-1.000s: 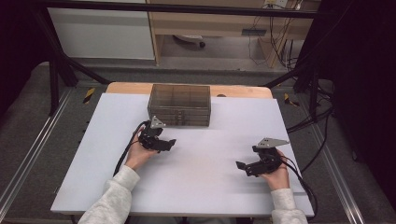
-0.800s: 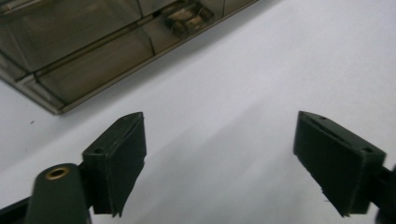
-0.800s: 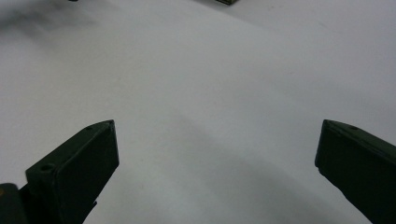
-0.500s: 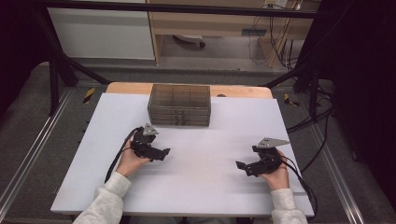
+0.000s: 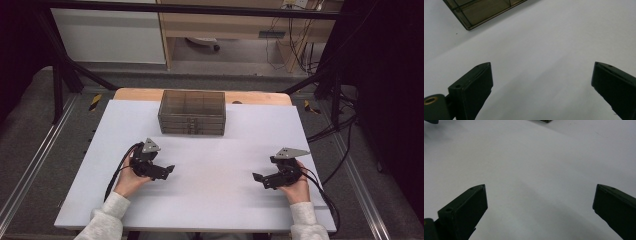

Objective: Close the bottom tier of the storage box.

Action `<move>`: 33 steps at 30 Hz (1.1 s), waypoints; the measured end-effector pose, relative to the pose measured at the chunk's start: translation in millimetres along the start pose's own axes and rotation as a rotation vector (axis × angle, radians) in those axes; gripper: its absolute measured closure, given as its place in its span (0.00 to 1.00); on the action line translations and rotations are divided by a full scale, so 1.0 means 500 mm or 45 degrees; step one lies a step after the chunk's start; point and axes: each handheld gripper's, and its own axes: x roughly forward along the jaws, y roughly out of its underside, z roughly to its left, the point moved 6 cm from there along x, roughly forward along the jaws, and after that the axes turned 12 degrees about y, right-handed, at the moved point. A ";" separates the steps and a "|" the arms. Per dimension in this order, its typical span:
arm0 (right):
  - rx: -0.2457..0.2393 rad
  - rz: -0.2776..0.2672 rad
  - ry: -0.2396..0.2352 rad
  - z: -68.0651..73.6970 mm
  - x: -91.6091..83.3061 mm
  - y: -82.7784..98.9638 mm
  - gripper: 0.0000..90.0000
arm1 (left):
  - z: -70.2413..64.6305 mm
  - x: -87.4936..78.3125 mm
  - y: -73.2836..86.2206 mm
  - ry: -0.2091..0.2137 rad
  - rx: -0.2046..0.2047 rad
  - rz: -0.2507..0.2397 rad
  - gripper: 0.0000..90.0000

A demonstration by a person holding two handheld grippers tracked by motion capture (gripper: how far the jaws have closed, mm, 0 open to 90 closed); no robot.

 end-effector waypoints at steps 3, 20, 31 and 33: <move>-0.001 0.000 0.000 0.000 0.000 0.000 0.00 | -0.001 -0.013 0.010 -0.004 0.005 -0.008 0.05; 0.000 0.007 -0.005 0.000 0.000 0.003 0.00 | 0.021 -0.068 0.064 -0.026 -0.014 -0.046 0.05; 0.002 0.012 -0.005 0.000 0.000 0.008 0.00 | 0.043 -0.089 0.102 -0.052 -0.041 -0.041 0.06; 0.004 0.015 -0.004 0.000 0.000 0.009 0.00 | 0.045 -0.090 0.106 -0.056 -0.048 -0.043 0.05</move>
